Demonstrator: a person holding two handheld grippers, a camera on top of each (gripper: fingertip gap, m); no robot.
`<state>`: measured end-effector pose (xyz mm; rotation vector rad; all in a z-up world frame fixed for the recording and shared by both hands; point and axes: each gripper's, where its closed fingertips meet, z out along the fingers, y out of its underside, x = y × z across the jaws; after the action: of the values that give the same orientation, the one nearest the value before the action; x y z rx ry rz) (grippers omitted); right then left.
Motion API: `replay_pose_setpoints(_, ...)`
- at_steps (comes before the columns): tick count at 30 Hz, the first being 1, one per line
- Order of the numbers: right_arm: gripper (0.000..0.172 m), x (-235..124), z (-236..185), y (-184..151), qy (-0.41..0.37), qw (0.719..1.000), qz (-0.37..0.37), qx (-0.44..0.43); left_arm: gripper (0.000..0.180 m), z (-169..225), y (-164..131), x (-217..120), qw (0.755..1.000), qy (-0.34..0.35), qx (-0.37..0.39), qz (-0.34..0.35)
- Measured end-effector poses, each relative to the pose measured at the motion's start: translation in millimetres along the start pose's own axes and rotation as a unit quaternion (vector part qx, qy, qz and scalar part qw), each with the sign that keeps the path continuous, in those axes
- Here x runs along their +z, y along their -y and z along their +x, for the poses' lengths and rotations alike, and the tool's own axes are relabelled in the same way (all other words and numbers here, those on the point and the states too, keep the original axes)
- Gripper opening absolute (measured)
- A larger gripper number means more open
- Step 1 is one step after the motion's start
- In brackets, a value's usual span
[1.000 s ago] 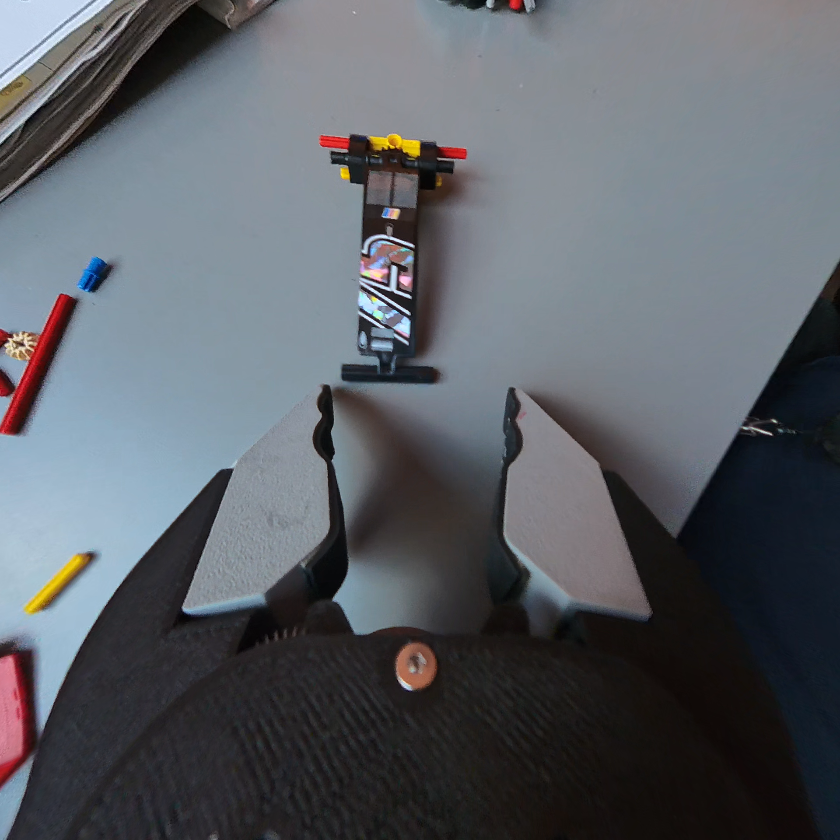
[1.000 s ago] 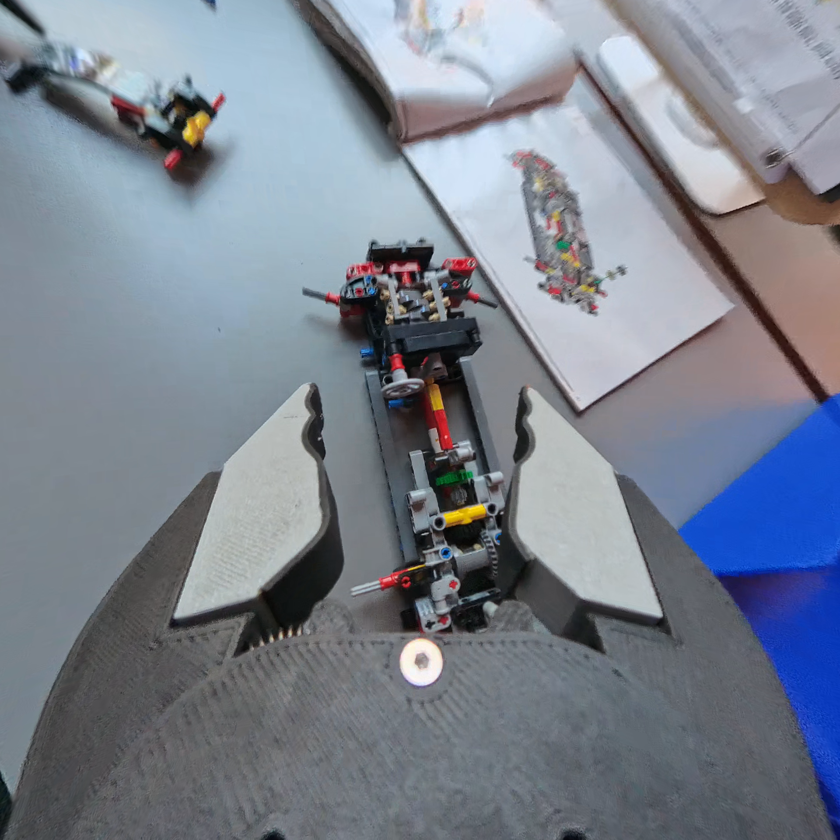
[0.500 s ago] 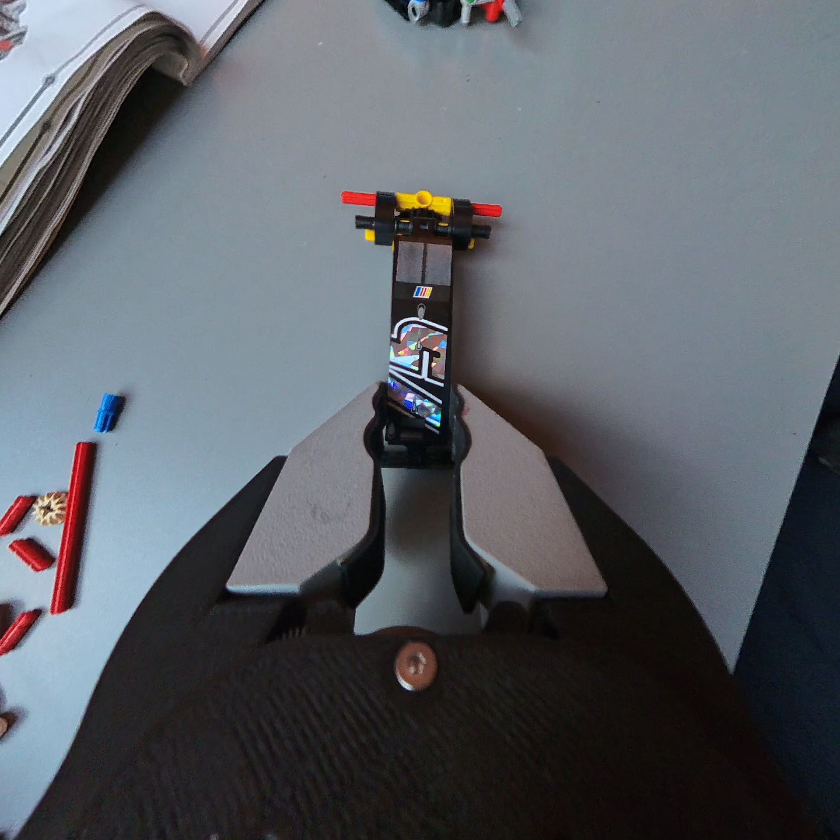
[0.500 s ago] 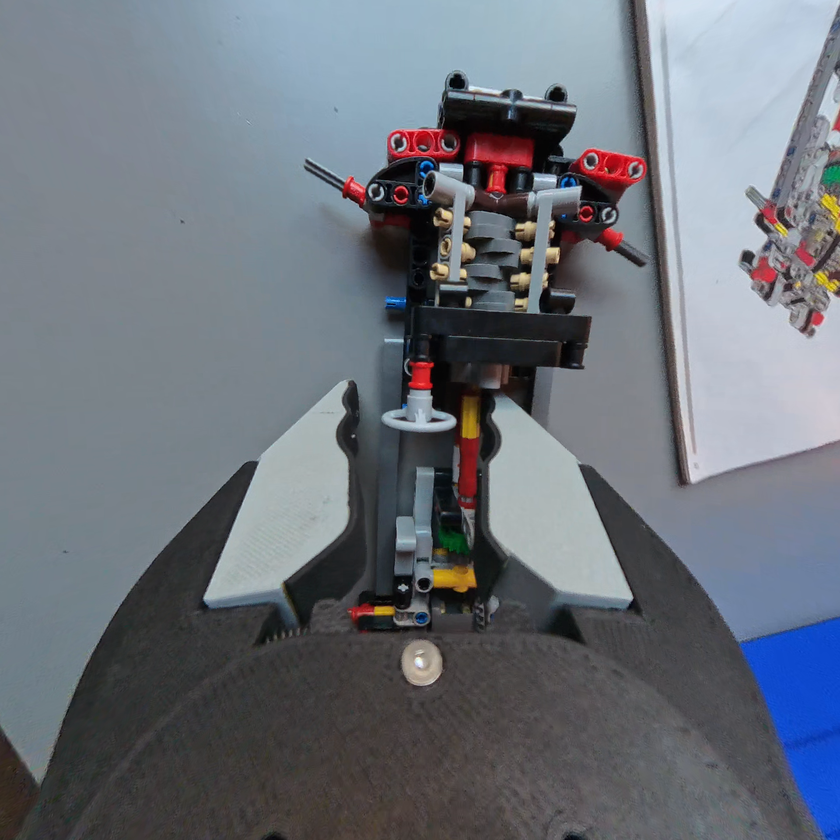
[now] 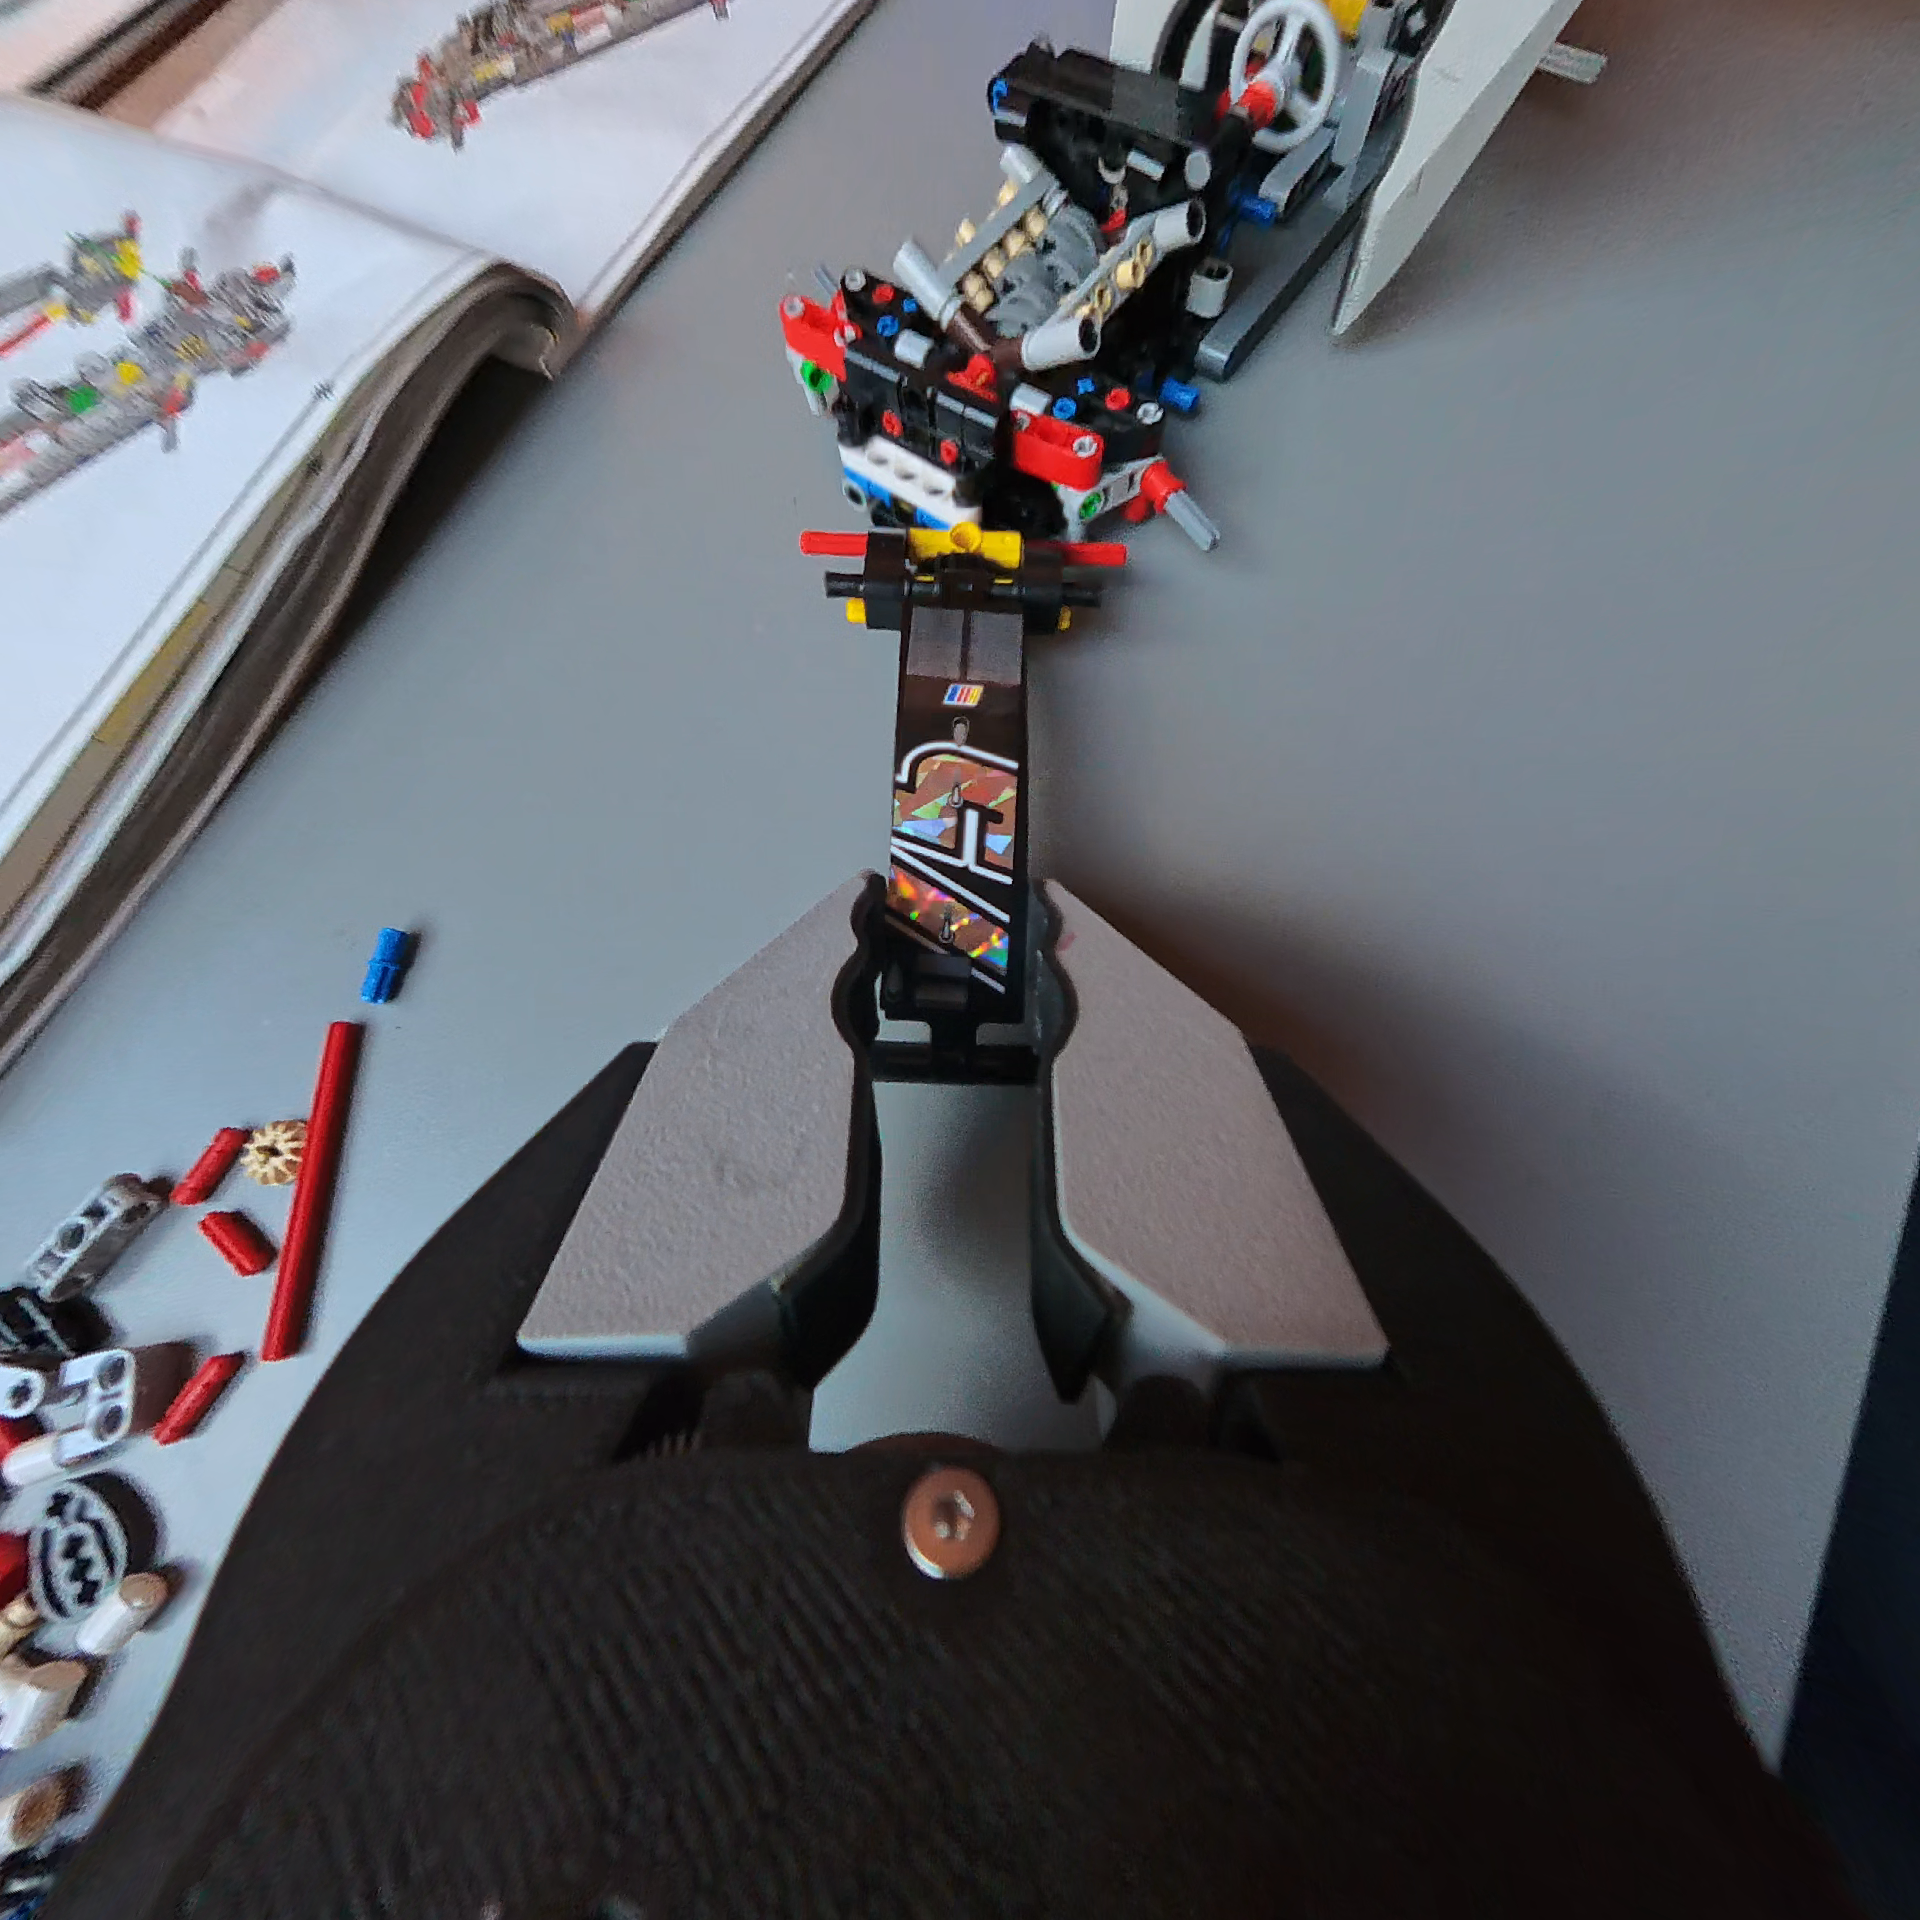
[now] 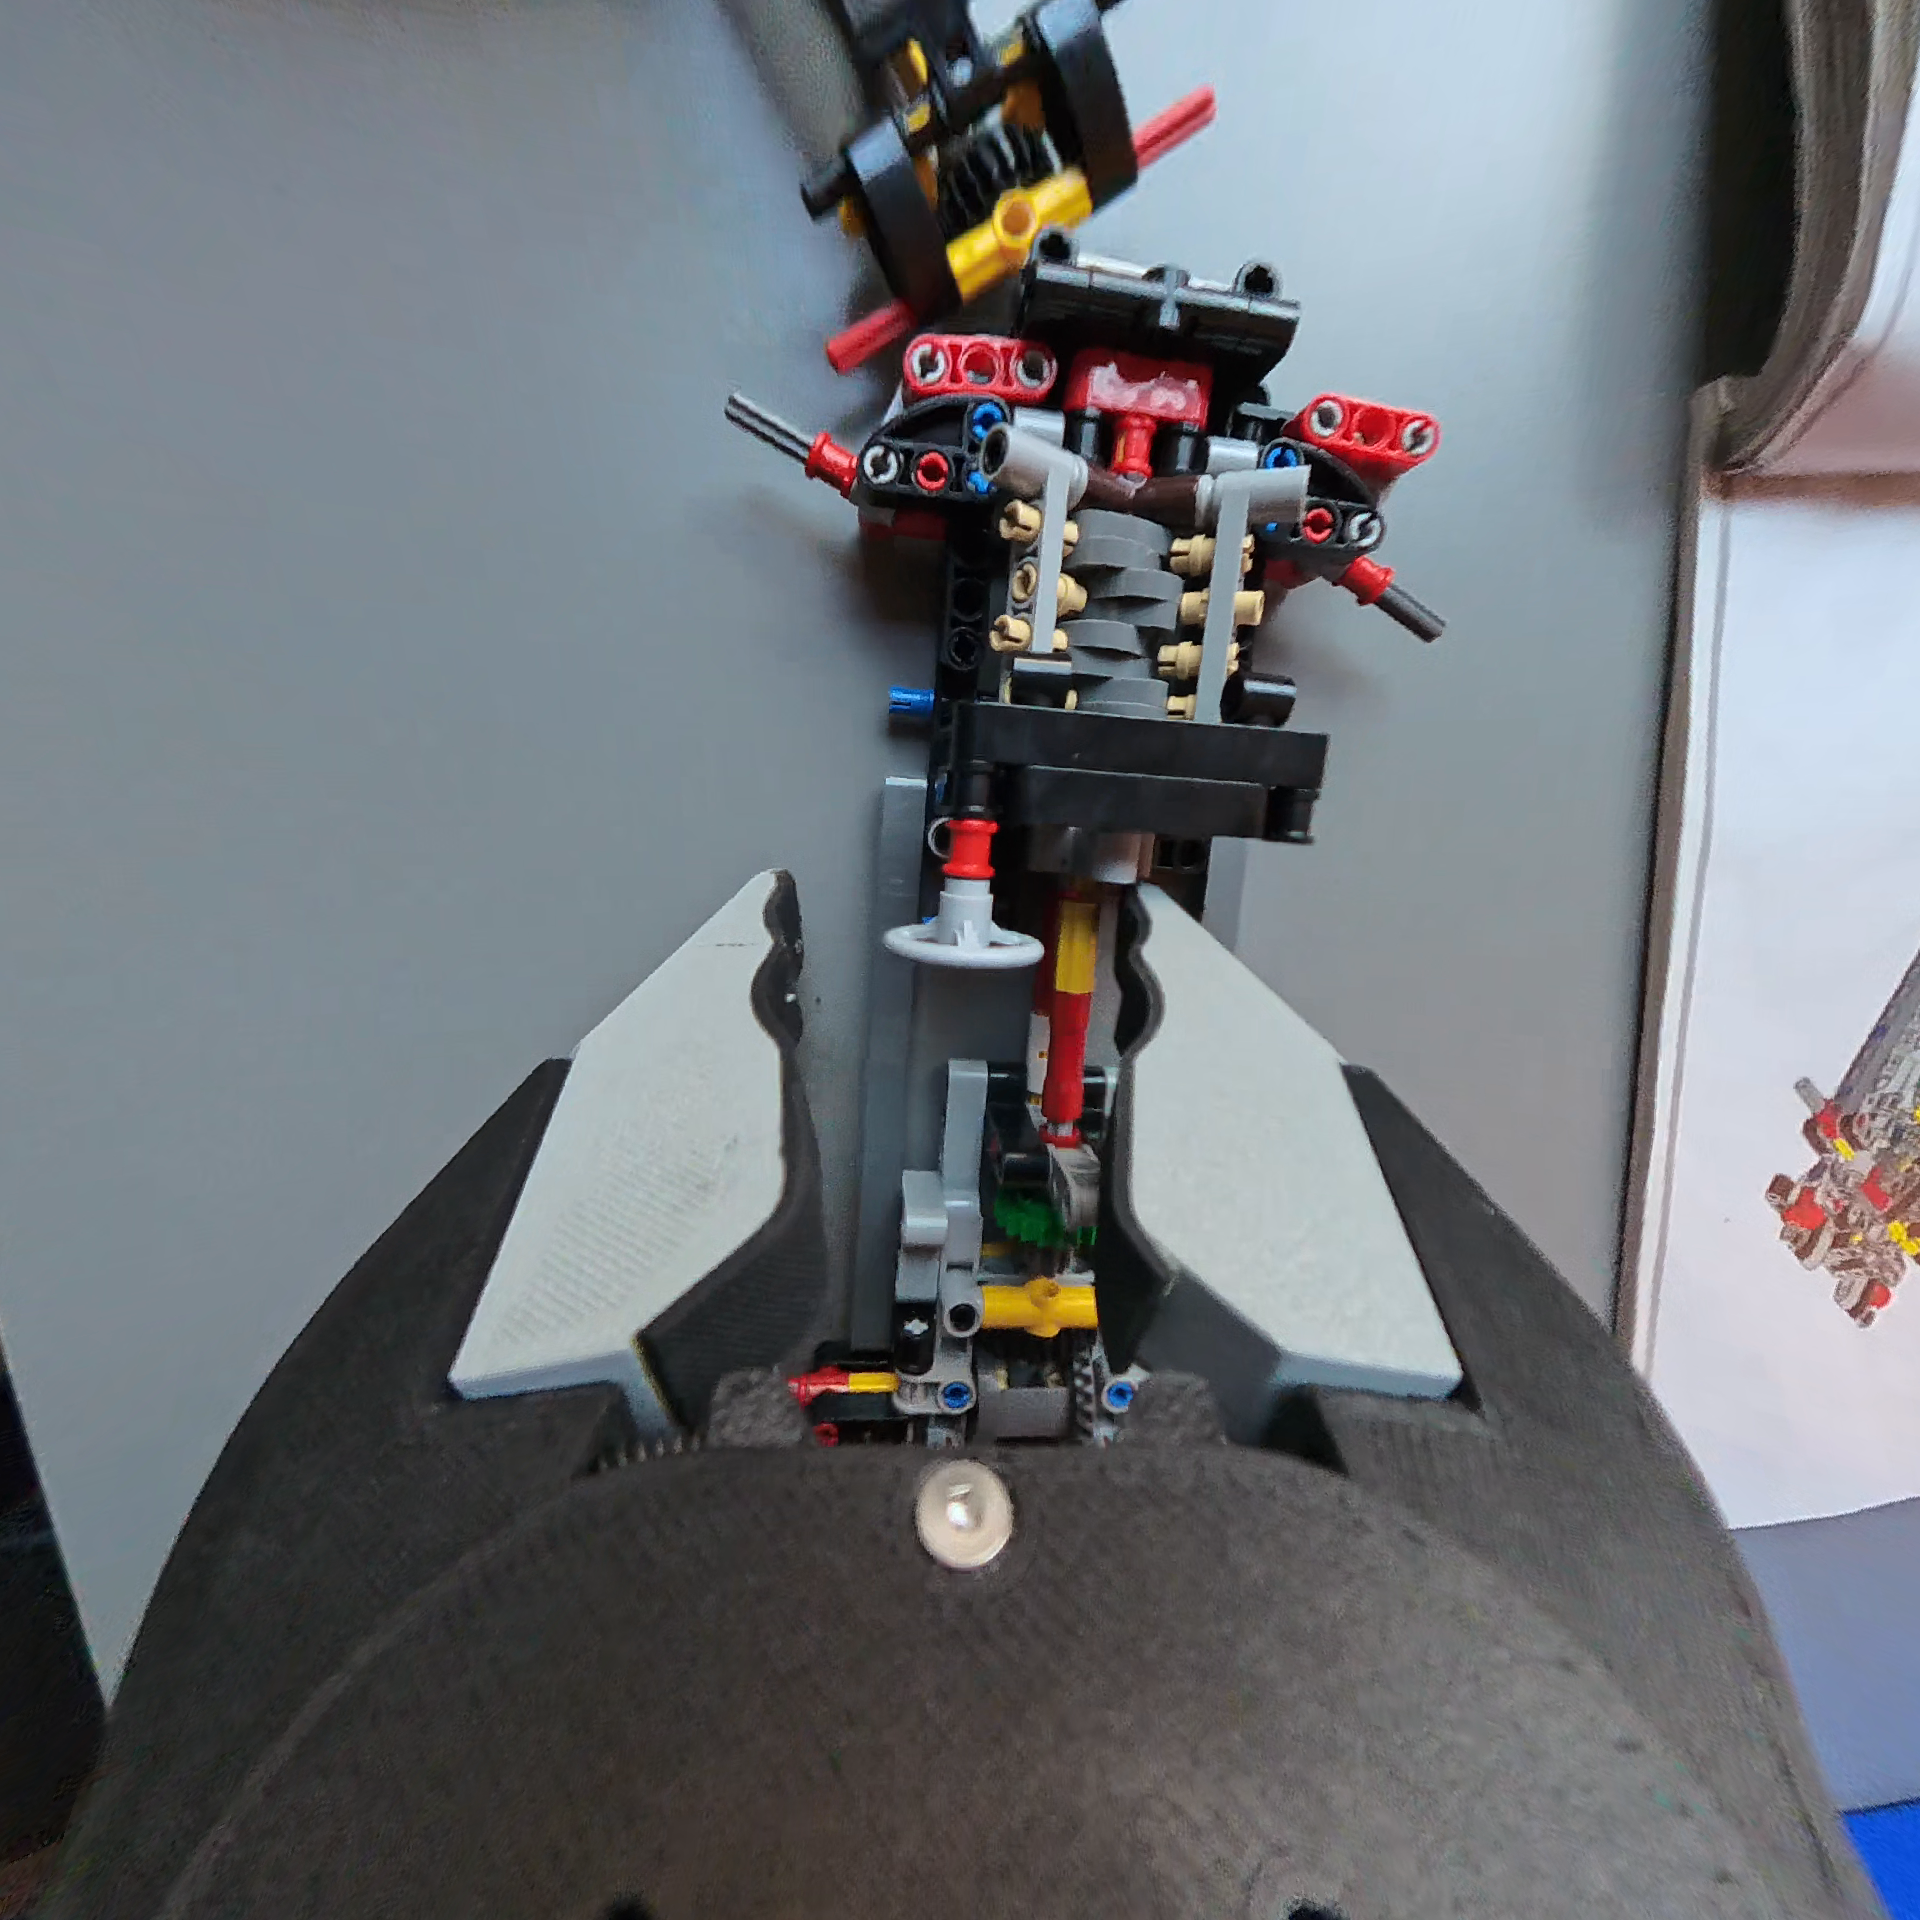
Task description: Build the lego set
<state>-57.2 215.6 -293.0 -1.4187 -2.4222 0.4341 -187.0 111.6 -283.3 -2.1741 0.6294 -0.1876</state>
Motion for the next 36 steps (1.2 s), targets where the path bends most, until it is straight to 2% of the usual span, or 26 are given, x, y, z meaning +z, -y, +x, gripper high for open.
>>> replay_pose_setpoints(10, 0.060, -29.5, -14.8, 2.6, -0.056, 0.995, 0.073, 0.026, 0.024, 4.5, 9.4, -2.4, 0.991, 0.061, 0.116, 0.017)
replay_pose_setpoints(15, 0.055, -45.1, -26.6, 21.4, -0.083, 0.984, 0.153, 0.022, 0.024, 17.7, 25.0, -16.3, 0.982, 0.067, 0.170, 0.050)
replay_pose_setpoints(20, 0.051, -49.1, -35.8, 48.5, -0.098, 0.960, 0.262, 0.018, 0.024, 31.9, 36.2, -21.2, 0.973, 0.073, 0.205, 0.078)
replay_pose_setpoints(26, 0.050, -35.4, -45.7, 63.5, -0.100, 0.948, 0.302, 0.012, 0.024, 32.7, 44.3, -28.0, 0.971, 0.072, 0.198, 0.110)
replay_pose_setpoints(30, 0.052, -24.0, -51.7, 65.1, -0.078, 0.953, 0.291, 0.018, 0.024, 34.2, 49.0, -32.5, 0.975, 0.041, 0.166, 0.141)
replay_pose_setpoints(36, 0.050, -34.0, -52.0, 81.3, -0.092, 0.951, 0.297, 0.000, 0.023, 43.2, 53.6, -35.9, 0.974, 0.003, 0.152, 0.168)
